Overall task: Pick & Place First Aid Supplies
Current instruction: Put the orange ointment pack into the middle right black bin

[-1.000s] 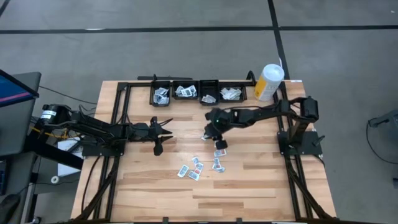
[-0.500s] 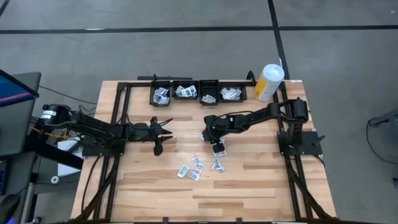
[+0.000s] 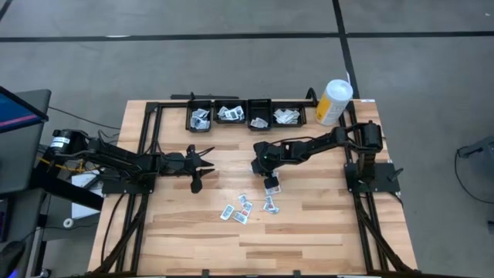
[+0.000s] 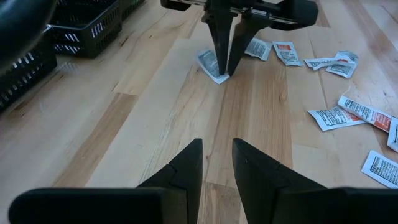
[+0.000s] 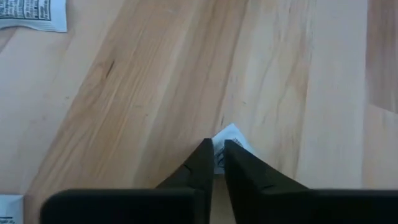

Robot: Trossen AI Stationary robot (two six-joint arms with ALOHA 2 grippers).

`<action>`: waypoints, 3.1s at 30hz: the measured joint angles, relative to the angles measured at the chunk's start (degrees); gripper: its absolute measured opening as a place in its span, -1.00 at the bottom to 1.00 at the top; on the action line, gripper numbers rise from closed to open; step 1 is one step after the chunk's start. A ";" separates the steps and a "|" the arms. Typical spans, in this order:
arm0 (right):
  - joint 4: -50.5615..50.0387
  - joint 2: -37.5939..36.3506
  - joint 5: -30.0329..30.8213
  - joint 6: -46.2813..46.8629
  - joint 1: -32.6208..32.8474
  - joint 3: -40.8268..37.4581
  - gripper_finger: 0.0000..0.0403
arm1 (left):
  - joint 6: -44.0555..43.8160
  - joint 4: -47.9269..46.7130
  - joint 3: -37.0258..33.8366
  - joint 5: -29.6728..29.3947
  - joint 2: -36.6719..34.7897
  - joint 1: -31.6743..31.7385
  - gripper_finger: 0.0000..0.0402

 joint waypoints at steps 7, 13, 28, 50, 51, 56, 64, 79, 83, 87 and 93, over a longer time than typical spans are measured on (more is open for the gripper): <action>-0.07 -0.15 0.45 0.09 -0.01 -0.02 -0.97 | 0.00 0.00 0.00 0.00 -0.02 0.00 -0.56; -1.14 -2.63 4.61 -0.50 -0.26 0.68 -0.99 | 0.00 0.00 0.00 0.00 -0.01 0.00 -0.56; 0.31 -7.18 7.91 -4.28 -7.28 5.06 -0.99 | 0.00 0.02 0.00 0.00 -0.02 0.00 -0.56; 9.95 -6.68 13.95 10.01 -20.75 5.11 -0.90 | 0.00 0.01 0.00 0.00 -0.02 0.00 -0.56; 9.96 -6.68 13.95 10.01 -20.60 5.11 -0.87 | 0.00 0.01 0.00 0.00 -0.01 0.00 -0.56; 9.78 -6.68 14.00 10.01 -19.80 5.11 -0.67 | 0.00 0.01 0.00 0.00 -0.02 0.00 -0.56; 8.30 -6.68 14.37 10.21 -19.75 5.11 -0.50 | 0.00 0.01 0.00 0.00 -0.01 0.00 -0.56; -0.14 -6.68 -5.82 3.96 -14.39 5.11 -0.50 | 0.00 0.00 0.00 0.01 -0.02 0.00 -0.56; -8.04 -6.68 -9.10 2.19 -9.87 5.11 -0.51 | 0.00 0.00 0.00 0.00 -0.02 0.00 -0.56; -16.42 -6.68 -8.98 3.09 -5.22 5.11 -0.51 | 0.00 0.00 0.00 0.01 -0.02 -0.01 -0.56; -20.84 -6.68 -8.77 7.87 2.61 5.11 -0.52 | 0.00 0.00 0.00 0.00 -0.02 0.00 -0.56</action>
